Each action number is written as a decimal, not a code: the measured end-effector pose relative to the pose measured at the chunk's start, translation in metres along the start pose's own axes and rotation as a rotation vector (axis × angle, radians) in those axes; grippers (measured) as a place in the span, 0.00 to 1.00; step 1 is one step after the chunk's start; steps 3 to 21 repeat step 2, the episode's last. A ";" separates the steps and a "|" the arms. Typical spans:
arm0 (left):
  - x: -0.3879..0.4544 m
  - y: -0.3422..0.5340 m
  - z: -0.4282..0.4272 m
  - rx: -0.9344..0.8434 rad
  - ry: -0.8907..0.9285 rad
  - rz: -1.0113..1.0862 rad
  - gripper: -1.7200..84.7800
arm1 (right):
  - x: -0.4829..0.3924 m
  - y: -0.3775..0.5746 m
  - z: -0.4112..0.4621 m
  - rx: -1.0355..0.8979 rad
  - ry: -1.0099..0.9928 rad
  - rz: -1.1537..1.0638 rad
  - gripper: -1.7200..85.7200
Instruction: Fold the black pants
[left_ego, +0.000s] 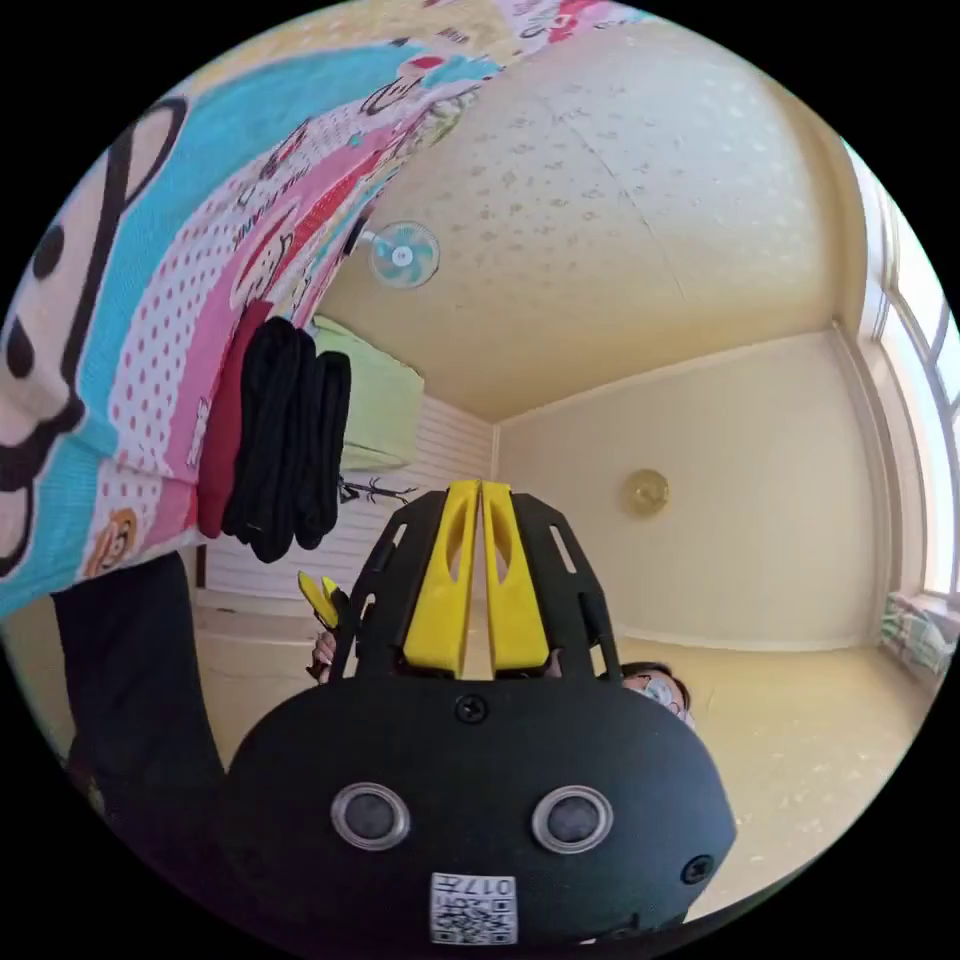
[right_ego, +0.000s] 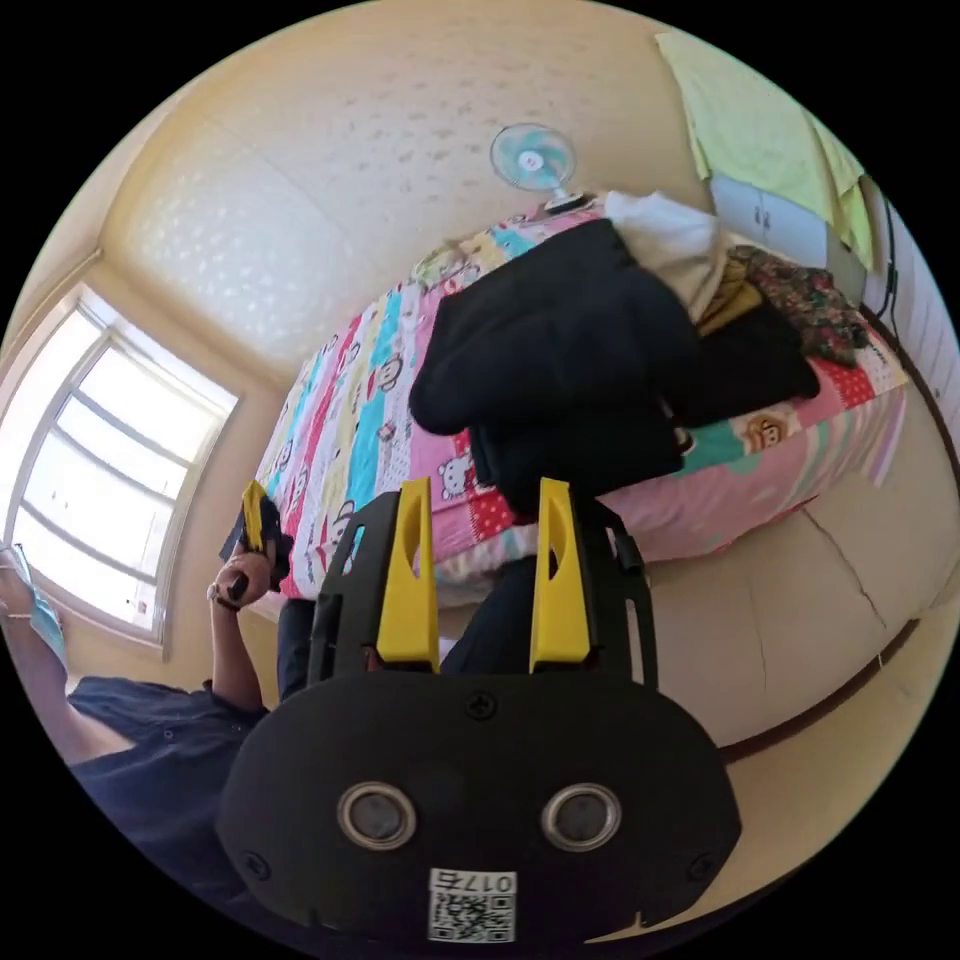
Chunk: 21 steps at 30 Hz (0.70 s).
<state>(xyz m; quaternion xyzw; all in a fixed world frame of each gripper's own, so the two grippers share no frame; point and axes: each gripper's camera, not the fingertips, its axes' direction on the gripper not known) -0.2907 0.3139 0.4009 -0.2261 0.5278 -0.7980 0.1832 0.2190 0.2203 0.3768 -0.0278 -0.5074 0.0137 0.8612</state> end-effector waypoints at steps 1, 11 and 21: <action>0.033 0.001 -0.033 0.053 -0.106 0.098 0.01 | -0.009 0.000 0.013 -0.031 -0.004 -0.027 0.17; 0.063 0.007 -0.065 0.121 -0.217 0.190 0.01 | -0.029 -0.002 0.039 -0.081 -0.007 -0.079 0.16; 0.063 0.007 -0.065 0.121 -0.217 0.190 0.01 | -0.029 -0.002 0.039 -0.081 -0.007 -0.079 0.16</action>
